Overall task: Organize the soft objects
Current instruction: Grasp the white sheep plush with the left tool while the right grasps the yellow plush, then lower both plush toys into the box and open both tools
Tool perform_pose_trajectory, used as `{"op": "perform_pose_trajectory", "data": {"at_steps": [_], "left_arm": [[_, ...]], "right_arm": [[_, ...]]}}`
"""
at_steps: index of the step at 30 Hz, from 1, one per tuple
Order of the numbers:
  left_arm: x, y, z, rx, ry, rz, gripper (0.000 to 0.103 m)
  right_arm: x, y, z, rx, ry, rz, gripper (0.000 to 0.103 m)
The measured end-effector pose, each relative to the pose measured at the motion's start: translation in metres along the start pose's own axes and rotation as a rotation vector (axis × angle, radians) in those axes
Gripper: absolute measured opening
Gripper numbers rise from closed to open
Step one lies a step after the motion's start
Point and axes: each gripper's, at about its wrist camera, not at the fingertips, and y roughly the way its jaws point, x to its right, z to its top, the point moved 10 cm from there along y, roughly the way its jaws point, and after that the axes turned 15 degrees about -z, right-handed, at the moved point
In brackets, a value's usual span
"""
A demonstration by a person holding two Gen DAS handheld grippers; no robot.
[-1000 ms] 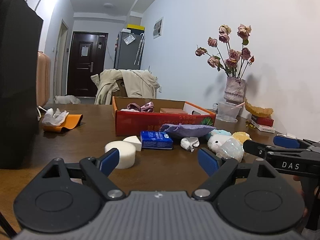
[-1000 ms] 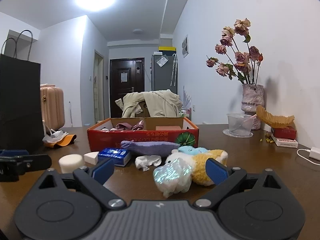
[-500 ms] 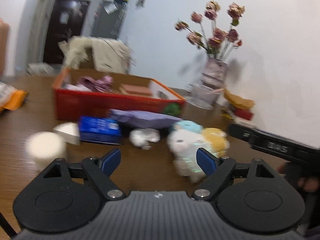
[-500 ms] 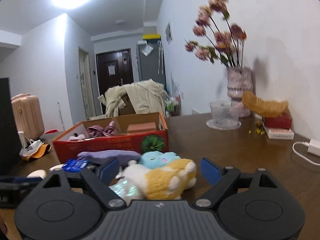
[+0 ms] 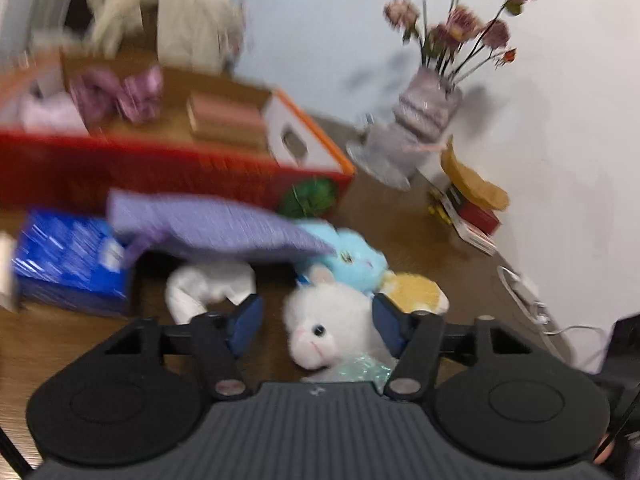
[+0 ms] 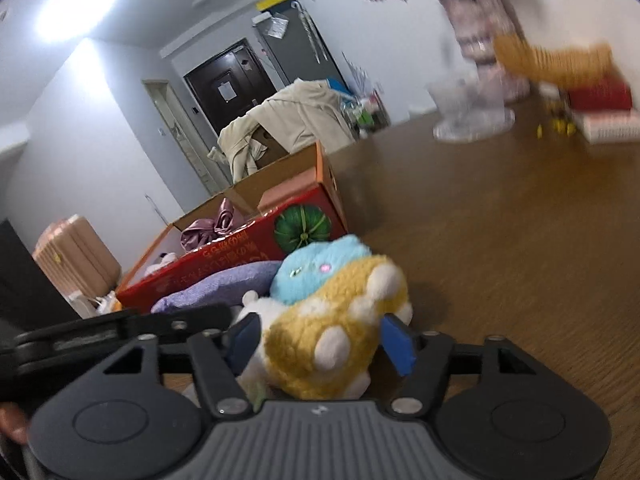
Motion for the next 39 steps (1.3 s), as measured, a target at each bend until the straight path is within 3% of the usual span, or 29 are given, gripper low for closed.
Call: {"op": "perform_pose_trajectory", "data": {"at_steps": [5,12,18,23,28,34,37,39], "left_arm": [[-0.003,0.018,-0.002,-0.024,-0.081,-0.093,0.042],[0.029,0.002,0.005,0.017,-0.019,-0.103,0.040],[0.047,-0.036,0.067,0.187,0.022,-0.102,0.040],[0.003,-0.029,0.124,0.275,-0.015,-0.034,0.040],[-0.051,0.005,0.146,0.214,-0.081,0.042,0.039],[-0.064,0.031,0.126,0.085,-0.049,0.049,0.036],[-0.058,0.031,0.124,0.084,0.011,0.082,0.037],[-0.052,0.023,0.123,0.084,0.015,0.078,0.037]], "right_arm": [[0.013,0.006,-0.001,-0.022,0.058,0.012,0.055],[0.014,-0.015,0.014,0.026,0.054,0.054,0.051],[-0.027,-0.026,0.084,0.113,-0.053,0.179,0.051],[-0.082,0.030,0.143,0.109,-0.195,0.228,0.049],[-0.107,0.108,0.162,-0.023,-0.300,0.201,0.049],[-0.102,0.152,0.146,-0.141,-0.361,0.138,0.045],[-0.099,0.147,0.141,-0.077,-0.443,0.021,0.045],[-0.100,0.133,0.144,-0.023,-0.468,-0.007,0.046]]}}
